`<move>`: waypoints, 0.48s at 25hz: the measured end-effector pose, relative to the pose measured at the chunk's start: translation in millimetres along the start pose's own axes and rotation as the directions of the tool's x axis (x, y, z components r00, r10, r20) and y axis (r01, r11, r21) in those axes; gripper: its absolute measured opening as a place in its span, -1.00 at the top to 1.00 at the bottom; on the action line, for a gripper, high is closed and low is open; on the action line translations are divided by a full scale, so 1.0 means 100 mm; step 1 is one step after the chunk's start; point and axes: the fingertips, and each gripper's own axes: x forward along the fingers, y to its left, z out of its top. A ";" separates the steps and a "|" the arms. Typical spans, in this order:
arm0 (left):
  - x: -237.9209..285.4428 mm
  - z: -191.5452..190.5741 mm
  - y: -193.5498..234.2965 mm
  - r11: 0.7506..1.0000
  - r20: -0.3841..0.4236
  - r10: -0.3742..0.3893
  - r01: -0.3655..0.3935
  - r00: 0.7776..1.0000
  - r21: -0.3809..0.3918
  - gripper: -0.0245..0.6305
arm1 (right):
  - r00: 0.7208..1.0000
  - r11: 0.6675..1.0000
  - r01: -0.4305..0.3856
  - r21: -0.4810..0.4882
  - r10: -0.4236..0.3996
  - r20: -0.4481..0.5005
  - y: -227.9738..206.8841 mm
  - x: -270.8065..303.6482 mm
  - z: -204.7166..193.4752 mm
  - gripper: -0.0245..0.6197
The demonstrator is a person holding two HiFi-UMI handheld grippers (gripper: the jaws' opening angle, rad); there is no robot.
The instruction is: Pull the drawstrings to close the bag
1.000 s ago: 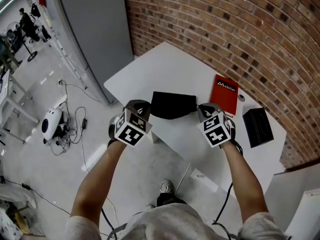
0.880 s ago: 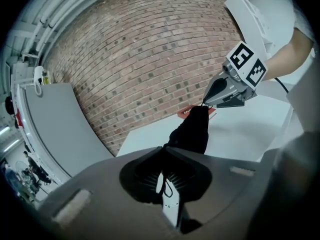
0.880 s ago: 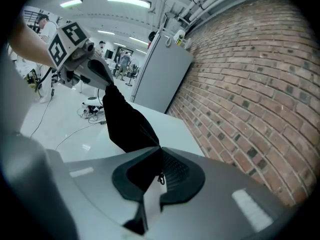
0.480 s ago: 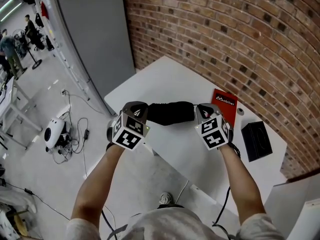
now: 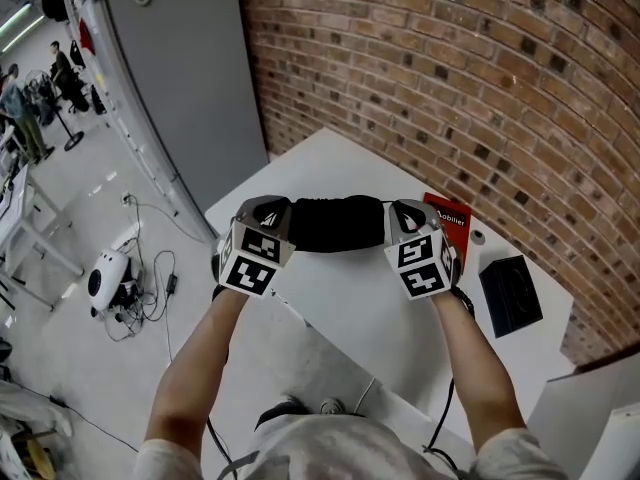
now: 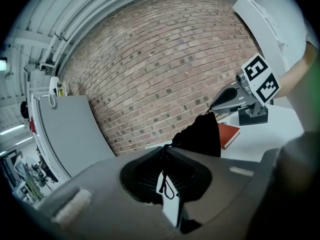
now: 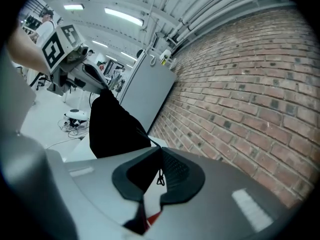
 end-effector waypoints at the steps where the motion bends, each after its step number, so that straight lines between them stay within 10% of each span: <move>1: 0.01 0.03 0.03 1.000 0.008 0.005 -0.005 1.000 -0.008 0.91 | 1.000 1.000 0.008 0.003 -0.008 0.007 -0.02 0.01 0.03 0.89; 12: 0.18 0.25 0.48 0.999 0.085 0.042 -0.041 0.996 -0.015 0.91 | 0.987 0.991 0.136 0.013 -0.136 0.081 -0.25 0.19 0.45 0.89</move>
